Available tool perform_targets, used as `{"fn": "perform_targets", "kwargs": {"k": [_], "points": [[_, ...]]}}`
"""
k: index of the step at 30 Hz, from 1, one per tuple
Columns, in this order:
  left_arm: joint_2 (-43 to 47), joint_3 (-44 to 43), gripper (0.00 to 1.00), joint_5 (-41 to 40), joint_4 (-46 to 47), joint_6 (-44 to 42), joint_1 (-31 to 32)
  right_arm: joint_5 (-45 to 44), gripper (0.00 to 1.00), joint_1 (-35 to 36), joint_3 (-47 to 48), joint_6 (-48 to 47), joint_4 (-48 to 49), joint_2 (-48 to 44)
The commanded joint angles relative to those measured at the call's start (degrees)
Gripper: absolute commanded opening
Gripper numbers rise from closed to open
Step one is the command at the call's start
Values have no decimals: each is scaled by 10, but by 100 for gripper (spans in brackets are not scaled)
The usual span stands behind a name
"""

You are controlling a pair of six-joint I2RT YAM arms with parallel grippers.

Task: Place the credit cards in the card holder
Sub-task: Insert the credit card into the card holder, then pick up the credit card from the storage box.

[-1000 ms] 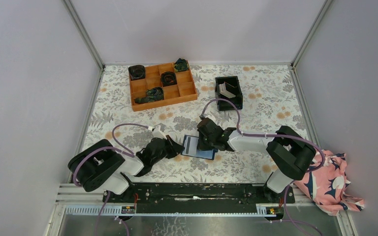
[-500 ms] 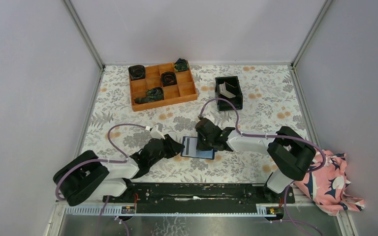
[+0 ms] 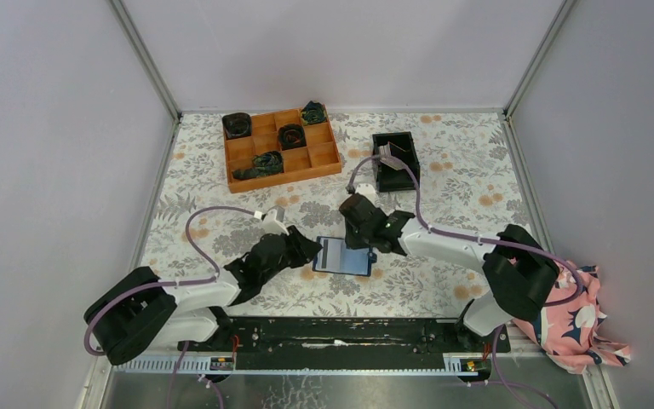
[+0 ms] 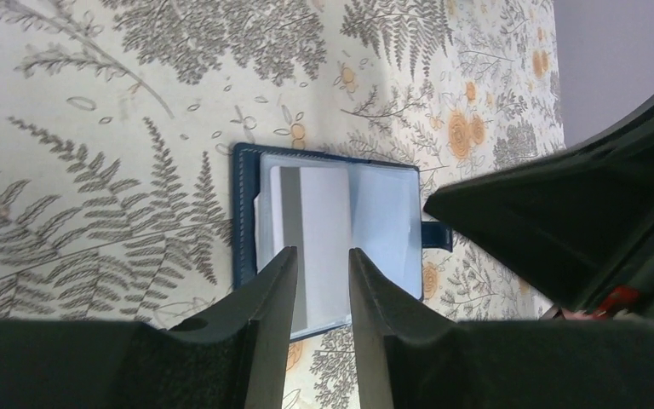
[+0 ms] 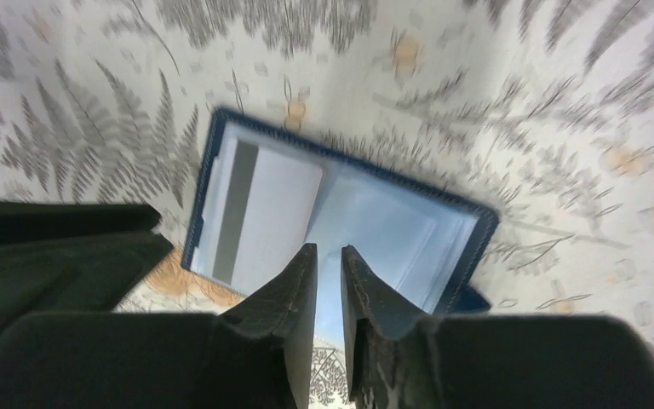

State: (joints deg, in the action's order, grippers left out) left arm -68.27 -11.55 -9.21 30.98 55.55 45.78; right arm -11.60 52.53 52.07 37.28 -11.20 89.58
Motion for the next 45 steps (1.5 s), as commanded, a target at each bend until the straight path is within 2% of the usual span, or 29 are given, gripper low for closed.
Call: {"fn": "perform_targets", "kwargs": {"k": [1, 8, 12, 20, 35, 45], "points": [[-11, -38, 36, -7, -4, -35, 5, -70, 26, -37, 83, -57, -42, -37], [-69, -103, 37, 10, -10, -66, 6, -70, 35, -154, 170, -144, -59, -17], [-121, -135, 37, 34, 3, -75, 5, -58, 40, -217, 226, -179, -64, 30], [-185, -199, 37, 47, 1, -92, 4, -8, 43, -306, 338, -212, -55, 155], [-331, -361, 37, 92, -16, -108, -48, 50, 44, -368, 536, -232, -73, 341], [-428, -448, 37, 121, -17, -103, -77, 80, 46, -372, 566, -224, -83, 386]]}}
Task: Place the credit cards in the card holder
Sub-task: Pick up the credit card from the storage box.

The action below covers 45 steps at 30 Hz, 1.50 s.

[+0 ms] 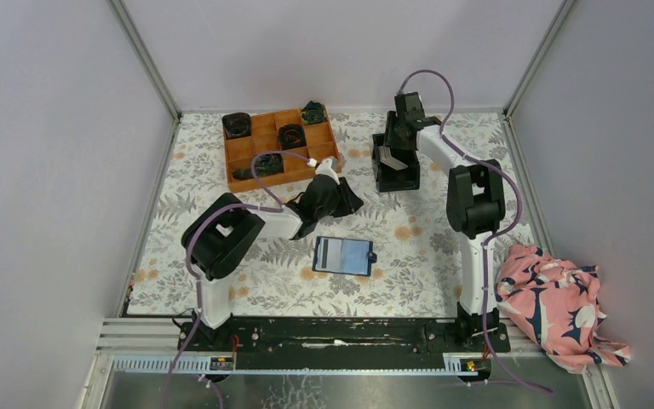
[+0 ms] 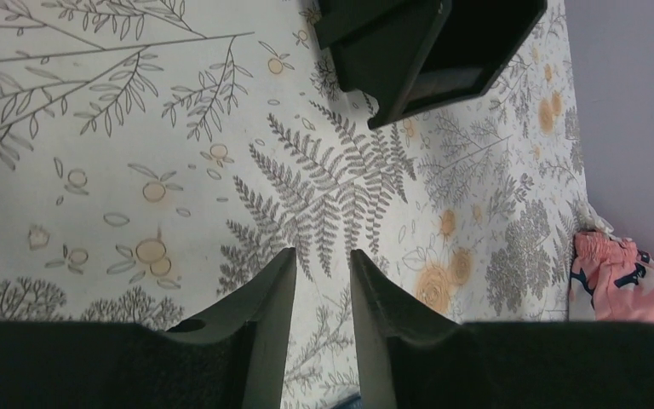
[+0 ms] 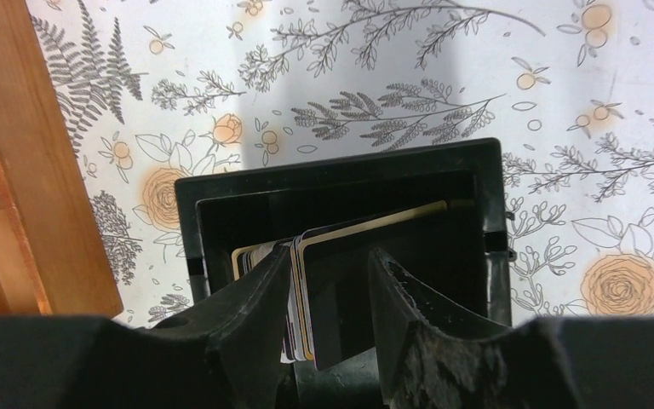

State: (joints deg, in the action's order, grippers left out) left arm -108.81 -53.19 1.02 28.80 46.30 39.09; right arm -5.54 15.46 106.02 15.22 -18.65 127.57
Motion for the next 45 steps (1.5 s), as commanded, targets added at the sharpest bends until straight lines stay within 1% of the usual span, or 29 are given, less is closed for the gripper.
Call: {"fn": "perform_targets", "kwargs": {"k": [1, 8, 14, 18, 25, 45], "points": [[-29, -40, 37, 22, 4, -10, -12, 21, 47, -1, 27, -2, -9, 9], [-66, -94, 37, 36, -14, -10, -21, 27, 47, -3, 14, 5, -16, 14], [-97, -134, 38, 47, -28, -5, -24, 47, 37, -3, -11, 15, -12, -1], [-116, -160, 38, 51, -38, -3, -24, 60, 33, 0, -35, 23, -4, -24], [-136, -202, 37, 57, -61, -1, -24, 62, 32, 14, -54, 29, -2, -53], [-161, -229, 37, 60, -81, -5, -23, 52, 31, 34, -73, 36, -13, -100]]}}
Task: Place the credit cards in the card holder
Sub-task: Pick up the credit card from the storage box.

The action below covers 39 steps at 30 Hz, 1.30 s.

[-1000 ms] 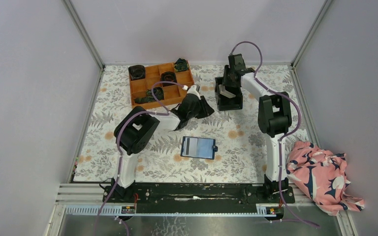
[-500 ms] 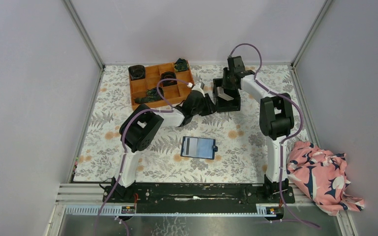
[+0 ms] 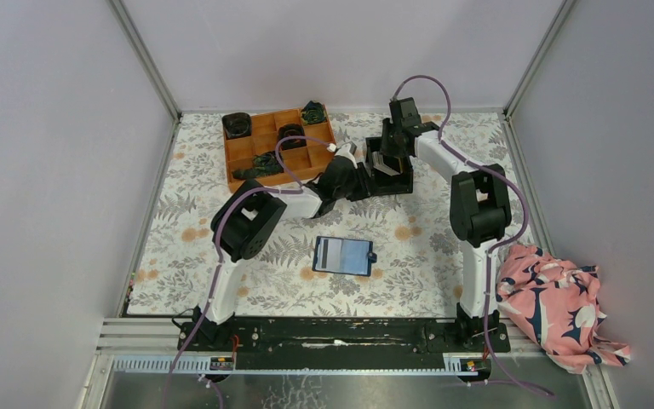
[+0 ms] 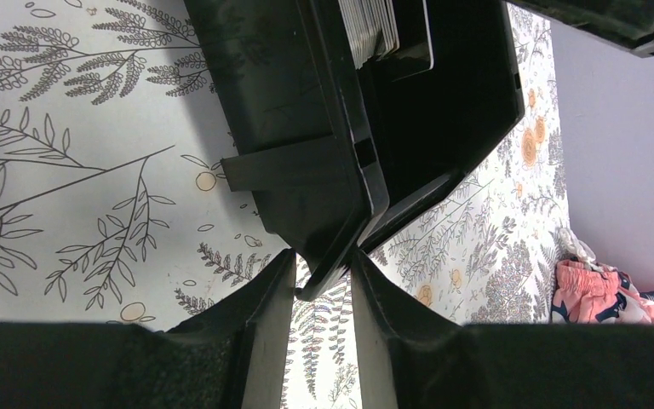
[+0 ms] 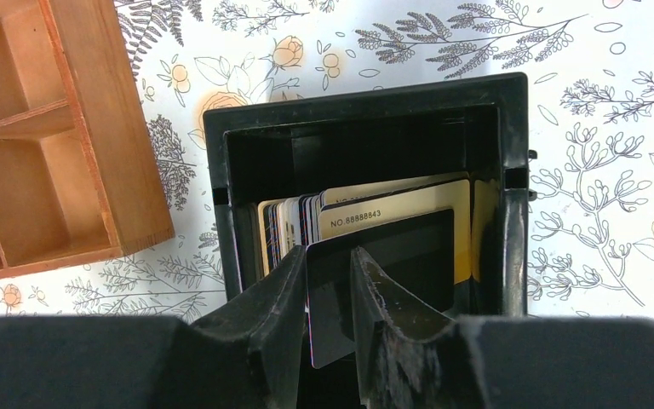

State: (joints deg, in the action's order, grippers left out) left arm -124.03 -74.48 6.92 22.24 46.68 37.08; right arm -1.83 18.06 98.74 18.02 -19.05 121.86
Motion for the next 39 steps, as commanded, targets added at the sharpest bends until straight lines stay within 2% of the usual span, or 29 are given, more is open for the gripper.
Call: {"fn": "perform_targets", "kwargs": {"k": [1, 7, 14, 16, 18, 23, 29, 35, 39], "points": [[-9, -16, 37, 1, -16, -10, -2, 15, 30, 8, -2, 8, -8, -44], [-3, -11, 37, -1, -16, -12, -3, 1, 20, 12, -16, 6, -4, -62], [21, 7, 37, -2, -15, -13, -2, -43, 14, 25, -37, -1, -9, -104], [32, 14, 37, -4, -16, -14, -2, -55, 10, 27, -41, -2, -14, -113], [44, 22, 37, -7, -17, -15, 0, -68, 1, 27, -41, -5, -23, -121], [83, 47, 37, -10, -22, -19, 5, -98, 0, 28, -78, -11, -22, -155], [148, 87, 39, -13, -29, -47, 5, -93, 0, 36, -129, -9, -22, -235], [231, 138, 44, 61, 3, -109, -1, -11, 0, 42, -221, 7, -34, -355], [274, 179, 47, 191, 69, -132, -16, 86, 0, 43, -300, 13, -31, -447]]}}
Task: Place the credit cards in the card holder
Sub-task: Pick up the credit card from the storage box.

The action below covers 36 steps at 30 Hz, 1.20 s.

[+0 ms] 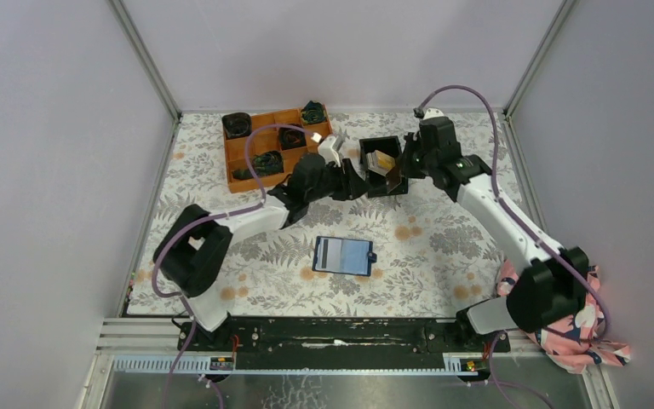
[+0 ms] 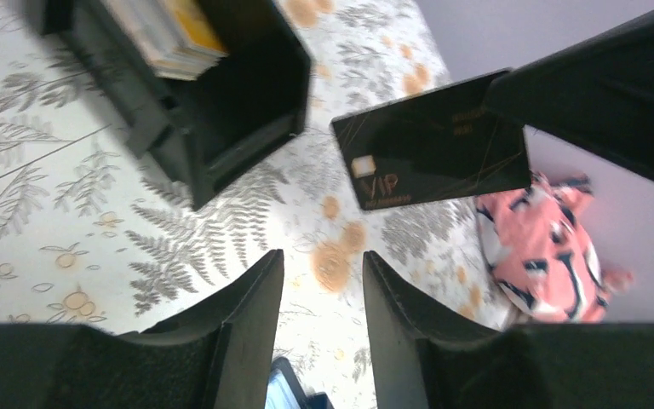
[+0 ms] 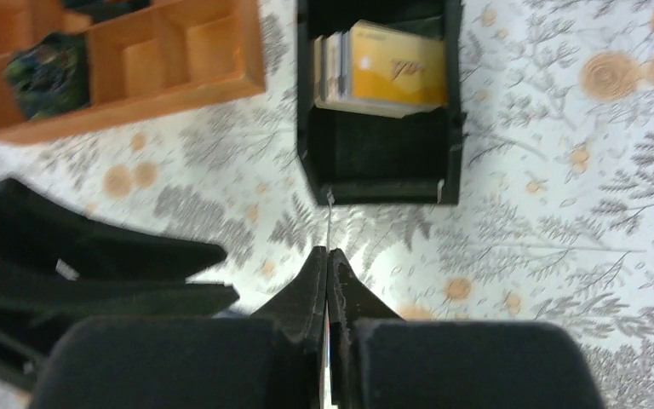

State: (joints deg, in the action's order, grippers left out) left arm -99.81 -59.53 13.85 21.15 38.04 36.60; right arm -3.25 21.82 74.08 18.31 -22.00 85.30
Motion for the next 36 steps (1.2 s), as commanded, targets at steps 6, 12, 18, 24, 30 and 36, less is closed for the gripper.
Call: {"fn": "perform_targets", "kwargs": {"k": [6, 12, 18, 24, 30, 36], "points": [[55, 61, 50, 267, 131, -50, -14, 246, 0, 6, -168, 31, 28, -172], [77, 81, 53, 334, 129, -59, -15, 335, 0, 6, -240, 60, 62, -228], [85, 93, 55, 374, 112, -67, -16, 398, 0, 6, -275, 94, 107, -251], [79, 110, 56, 401, 117, -66, -16, 426, 0, 6, -285, 114, 131, -253], [65, 131, 53, 443, 193, -13, -22, 445, 0, 6, -294, 130, 159, -245], [45, 145, 31, 488, 293, 65, -29, 459, 0, 3, -299, 132, 173, -228]]}}
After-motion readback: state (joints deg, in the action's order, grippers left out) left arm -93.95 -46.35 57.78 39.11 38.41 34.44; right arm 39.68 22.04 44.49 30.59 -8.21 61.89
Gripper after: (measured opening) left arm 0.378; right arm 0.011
